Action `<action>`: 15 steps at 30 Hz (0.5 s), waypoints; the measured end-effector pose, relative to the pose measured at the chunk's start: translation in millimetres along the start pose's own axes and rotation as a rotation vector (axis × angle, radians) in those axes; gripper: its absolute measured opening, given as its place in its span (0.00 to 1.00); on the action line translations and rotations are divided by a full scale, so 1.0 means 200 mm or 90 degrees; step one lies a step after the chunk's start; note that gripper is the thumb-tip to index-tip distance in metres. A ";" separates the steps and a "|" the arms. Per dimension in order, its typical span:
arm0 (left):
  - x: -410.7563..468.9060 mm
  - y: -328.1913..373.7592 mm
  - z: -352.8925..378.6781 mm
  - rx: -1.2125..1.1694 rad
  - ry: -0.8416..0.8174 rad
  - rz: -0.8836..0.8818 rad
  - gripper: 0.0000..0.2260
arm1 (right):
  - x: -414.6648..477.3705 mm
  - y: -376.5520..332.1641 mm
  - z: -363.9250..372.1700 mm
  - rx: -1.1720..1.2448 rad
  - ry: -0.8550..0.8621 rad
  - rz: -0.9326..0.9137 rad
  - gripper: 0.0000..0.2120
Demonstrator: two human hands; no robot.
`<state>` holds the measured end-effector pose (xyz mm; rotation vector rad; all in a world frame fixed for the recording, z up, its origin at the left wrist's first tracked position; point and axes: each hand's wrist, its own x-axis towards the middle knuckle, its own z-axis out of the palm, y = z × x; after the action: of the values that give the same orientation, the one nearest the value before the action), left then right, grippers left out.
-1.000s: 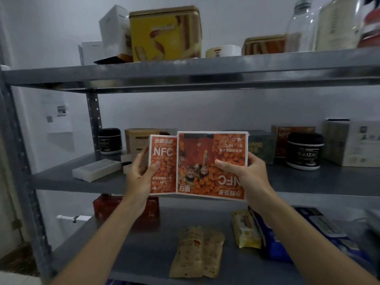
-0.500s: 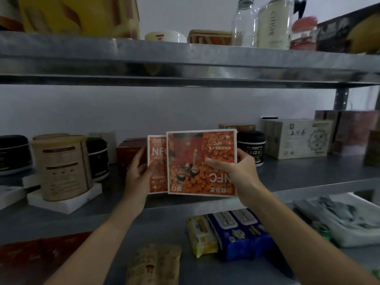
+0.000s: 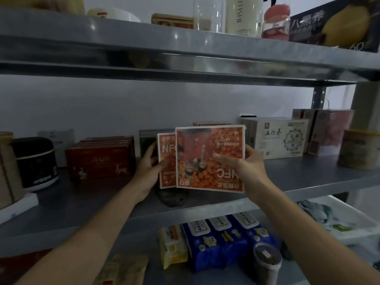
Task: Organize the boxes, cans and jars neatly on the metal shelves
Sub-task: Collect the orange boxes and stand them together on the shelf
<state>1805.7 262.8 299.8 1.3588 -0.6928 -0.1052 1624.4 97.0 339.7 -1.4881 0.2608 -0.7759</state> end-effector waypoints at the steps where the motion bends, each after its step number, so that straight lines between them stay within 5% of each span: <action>1: 0.00 0.00 0.03 0.017 0.003 0.008 0.29 | 0.03 0.00 -0.04 -0.004 -0.010 0.002 0.22; 9: -0.03 -0.02 0.08 0.113 0.077 0.030 0.31 | 0.23 -0.06 -0.21 -0.107 -0.125 -0.032 0.21; 15: -0.04 0.05 0.07 0.134 0.180 0.123 0.23 | 0.25 -0.07 -0.21 -0.150 -0.195 -0.035 0.21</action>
<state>1789.1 257.8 306.4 1.4641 -0.6035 0.3164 1632.8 34.7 363.5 -1.8191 0.0818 -0.5626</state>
